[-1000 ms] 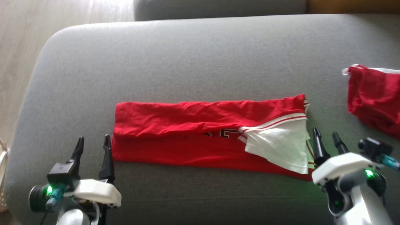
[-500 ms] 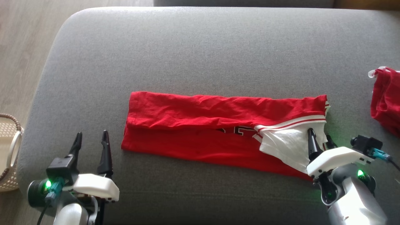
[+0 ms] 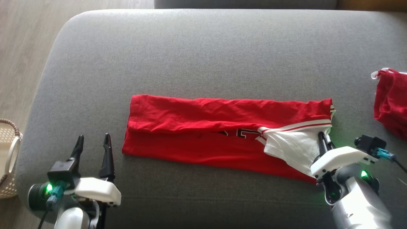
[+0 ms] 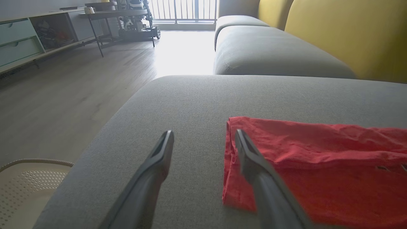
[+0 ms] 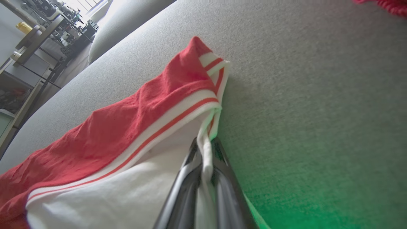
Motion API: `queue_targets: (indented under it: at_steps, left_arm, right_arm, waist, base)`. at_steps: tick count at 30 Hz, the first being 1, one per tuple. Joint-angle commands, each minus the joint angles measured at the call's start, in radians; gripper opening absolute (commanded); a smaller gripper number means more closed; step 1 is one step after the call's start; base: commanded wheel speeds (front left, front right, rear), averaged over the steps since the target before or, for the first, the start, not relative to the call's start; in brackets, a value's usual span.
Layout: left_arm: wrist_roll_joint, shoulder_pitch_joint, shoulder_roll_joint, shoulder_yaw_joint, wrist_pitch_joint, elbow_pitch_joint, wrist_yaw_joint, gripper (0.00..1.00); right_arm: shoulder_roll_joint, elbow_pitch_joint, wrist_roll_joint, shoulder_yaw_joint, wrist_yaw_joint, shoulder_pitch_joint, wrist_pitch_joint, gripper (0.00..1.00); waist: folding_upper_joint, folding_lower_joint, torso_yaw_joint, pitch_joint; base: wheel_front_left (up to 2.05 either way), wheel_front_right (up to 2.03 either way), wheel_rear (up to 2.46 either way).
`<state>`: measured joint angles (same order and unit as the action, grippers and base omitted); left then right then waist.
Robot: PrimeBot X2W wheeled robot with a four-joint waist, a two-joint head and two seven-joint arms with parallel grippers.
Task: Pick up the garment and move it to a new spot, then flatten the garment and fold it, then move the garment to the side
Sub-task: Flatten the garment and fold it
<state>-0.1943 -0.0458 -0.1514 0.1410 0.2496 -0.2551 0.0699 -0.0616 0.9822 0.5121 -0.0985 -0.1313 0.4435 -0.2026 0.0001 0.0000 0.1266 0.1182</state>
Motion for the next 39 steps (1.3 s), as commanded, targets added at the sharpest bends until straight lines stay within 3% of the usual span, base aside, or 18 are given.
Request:
queue_targets:
  at_steps: [1, 12, 16, 23, 34, 39]
  left_arm:
    - [0.008, -0.037, -0.008, -0.05, 0.012, 0.026, -0.003, 1.0]
    - [0.031, -0.031, 0.015, -0.069, 0.012, 0.016, -0.017, 1.0]
    - [0.035, -0.024, 0.025, -0.077, 0.012, 0.012, -0.021, 1.0]
    - [0.038, -0.008, 0.037, -0.092, 0.012, 0.005, -0.025, 1.0]
    - [0.043, 0.028, 0.057, -0.121, 0.012, 0.01, -0.031, 1.0]
    - [0.046, 0.04, 0.067, -0.121, 0.012, 0.001, -0.037, 1.0]
  right_arm:
    - [-0.014, -0.01, -0.01, 0.009, 0.001, 0.035, -0.012, 0.0]
    - [-0.145, 0.003, -0.077, -0.017, 0.001, 0.095, 0.001, 0.0]
    - [-0.162, -0.001, -0.104, -0.006, 0.001, 0.108, 0.026, 0.0]
    - [-0.115, -0.085, -0.094, 0.05, 0.001, 0.116, 0.092, 0.0]
    - [-0.002, -0.404, -0.007, 0.138, 0.001, 0.054, 0.314, 0.0]
    - [0.011, -0.543, 0.095, 0.187, 0.001, -0.017, 0.381, 0.0]
  waist:
    - [-0.0001, 0.0, -0.002, -0.002]
    - [-0.0001, 0.0, -0.001, -0.029]
    - [-0.0001, 0.0, 0.001, -0.043]
    - [-0.0001, 0.0, -0.002, -0.073]
    - [-0.0001, 0.0, -0.01, -0.121]
    - [-0.0001, 0.0, 0.013, -0.154]
  base:
    - [0.0, 0.0, 0.0]
    - [0.0, 0.0, 0.0]
    - [0.0, 0.0, 0.0]
    - [0.0, 0.0, 0.0]
    - [0.0, 0.0, 0.0]
    - [0.0, 0.0, 0.0]
